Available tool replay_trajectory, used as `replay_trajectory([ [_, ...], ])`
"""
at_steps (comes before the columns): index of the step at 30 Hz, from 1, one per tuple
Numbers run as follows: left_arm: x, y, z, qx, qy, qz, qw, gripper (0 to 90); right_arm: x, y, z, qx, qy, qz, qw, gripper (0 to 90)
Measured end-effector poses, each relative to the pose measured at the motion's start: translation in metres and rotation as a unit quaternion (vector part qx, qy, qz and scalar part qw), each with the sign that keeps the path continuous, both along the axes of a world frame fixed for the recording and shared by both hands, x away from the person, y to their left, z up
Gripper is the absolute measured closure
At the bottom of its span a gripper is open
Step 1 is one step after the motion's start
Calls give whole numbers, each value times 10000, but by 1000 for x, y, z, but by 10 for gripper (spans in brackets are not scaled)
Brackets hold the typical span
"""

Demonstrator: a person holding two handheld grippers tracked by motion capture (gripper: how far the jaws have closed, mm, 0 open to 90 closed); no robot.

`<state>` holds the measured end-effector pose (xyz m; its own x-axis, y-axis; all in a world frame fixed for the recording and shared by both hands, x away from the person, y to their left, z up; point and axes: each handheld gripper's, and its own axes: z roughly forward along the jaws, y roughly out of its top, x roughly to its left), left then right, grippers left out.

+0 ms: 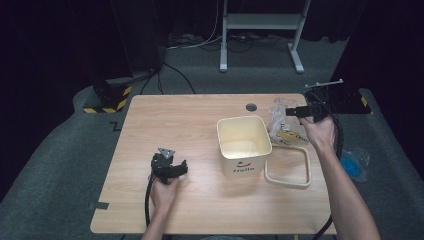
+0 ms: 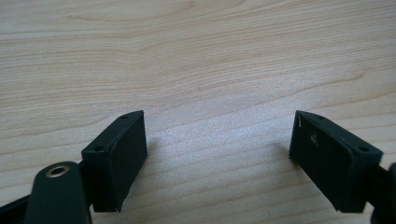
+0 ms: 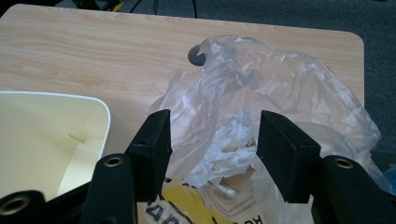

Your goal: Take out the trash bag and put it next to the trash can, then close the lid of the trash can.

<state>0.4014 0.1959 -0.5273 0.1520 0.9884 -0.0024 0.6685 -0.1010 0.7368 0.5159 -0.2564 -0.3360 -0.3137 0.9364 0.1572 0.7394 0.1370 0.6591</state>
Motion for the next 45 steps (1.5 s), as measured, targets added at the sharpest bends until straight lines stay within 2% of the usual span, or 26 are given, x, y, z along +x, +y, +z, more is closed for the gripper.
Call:
replay_trajectory([
  [10,0,0,0,7,1,-18,10000,192,-25,-15,-3,-49,-13,-97,9999,458],
  [18,0,0,0,5,0,-18,10000,193,-37,-21,-13,32,-13,-124,9999,458],
  [26,0,0,0,2,-1,-19,10000,193,-60,-27,-20,193,-110,-132,9997,461],
  [30,0,0,0,2,-3,-19,10000,193,-69,-30,-28,211,-43,-136,9997,463],
  [37,0,0,0,5,-2,-24,10000,193,-81,-35,-40,154,16,-186,9997,512],
  [41,0,0,0,7,2,-29,10000,192,-90,-36,-49,-63,61,-233,9997,553],
  [43,0,0,0,4,-3,-21,10000,192,-91,-36,-51,-90,88,-243,9996,560],
  [45,0,0,0,5,1,-26,10000,192,-95,-37,-58,-264,168,-297,9991,590],
])
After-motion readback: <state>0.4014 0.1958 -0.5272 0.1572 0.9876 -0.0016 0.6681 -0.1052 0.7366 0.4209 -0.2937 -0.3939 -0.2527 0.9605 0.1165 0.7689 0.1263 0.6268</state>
